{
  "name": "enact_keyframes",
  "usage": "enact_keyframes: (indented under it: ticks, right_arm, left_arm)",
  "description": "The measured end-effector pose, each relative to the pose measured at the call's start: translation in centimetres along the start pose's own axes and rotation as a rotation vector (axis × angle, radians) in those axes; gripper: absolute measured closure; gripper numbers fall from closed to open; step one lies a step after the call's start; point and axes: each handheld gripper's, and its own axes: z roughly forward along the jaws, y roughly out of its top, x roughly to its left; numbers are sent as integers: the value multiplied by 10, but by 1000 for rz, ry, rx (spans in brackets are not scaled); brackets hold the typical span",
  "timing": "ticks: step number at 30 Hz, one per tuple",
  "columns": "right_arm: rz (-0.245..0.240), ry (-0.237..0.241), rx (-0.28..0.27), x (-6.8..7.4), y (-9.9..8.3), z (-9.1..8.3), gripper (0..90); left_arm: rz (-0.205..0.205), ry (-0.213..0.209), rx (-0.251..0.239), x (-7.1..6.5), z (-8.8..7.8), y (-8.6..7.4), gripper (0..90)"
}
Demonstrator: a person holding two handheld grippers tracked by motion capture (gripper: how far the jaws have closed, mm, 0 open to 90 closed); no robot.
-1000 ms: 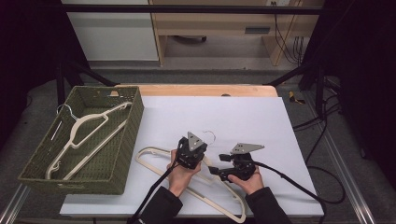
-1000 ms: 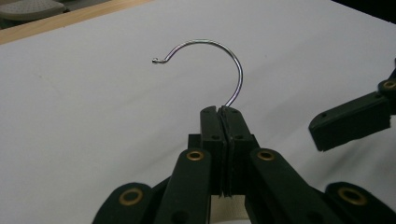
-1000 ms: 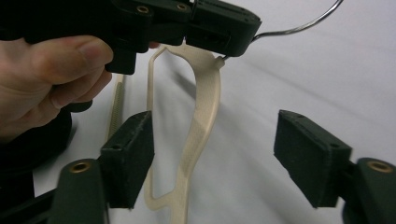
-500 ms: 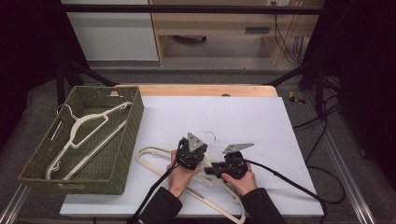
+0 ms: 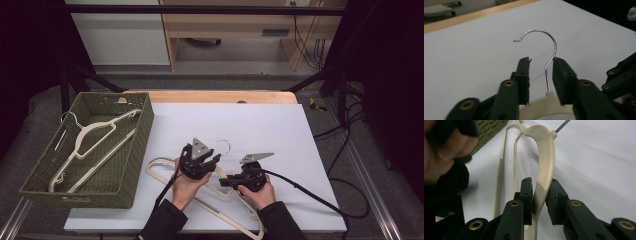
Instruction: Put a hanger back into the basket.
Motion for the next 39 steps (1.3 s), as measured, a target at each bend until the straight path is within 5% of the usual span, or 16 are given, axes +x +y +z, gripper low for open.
enact_keyframes:
  ticks: [7, 14, 21, 31, 39]
  right_arm:
    - [-17, 39, -46, 8, 5, -14, 809]
    - [-60, 93, -79, 18, 10, -31, 862]
    - [-119, 112, -82, 26, 15, -47, 869]
    - [-213, 175, -44, 46, 20, -53, 871]
    - [-246, 204, -10, 51, 20, -49, 870]
  left_arm:
    - [69, -102, -21, 25, -48, 19, 300]
    - [127, -175, 2, 38, -83, 2, 216]
    - [159, -216, 16, 44, -95, -12, 176]
    - [220, -293, 93, 37, -85, -17, 252]
    - [251, -366, 154, 33, -75, -23, 546]
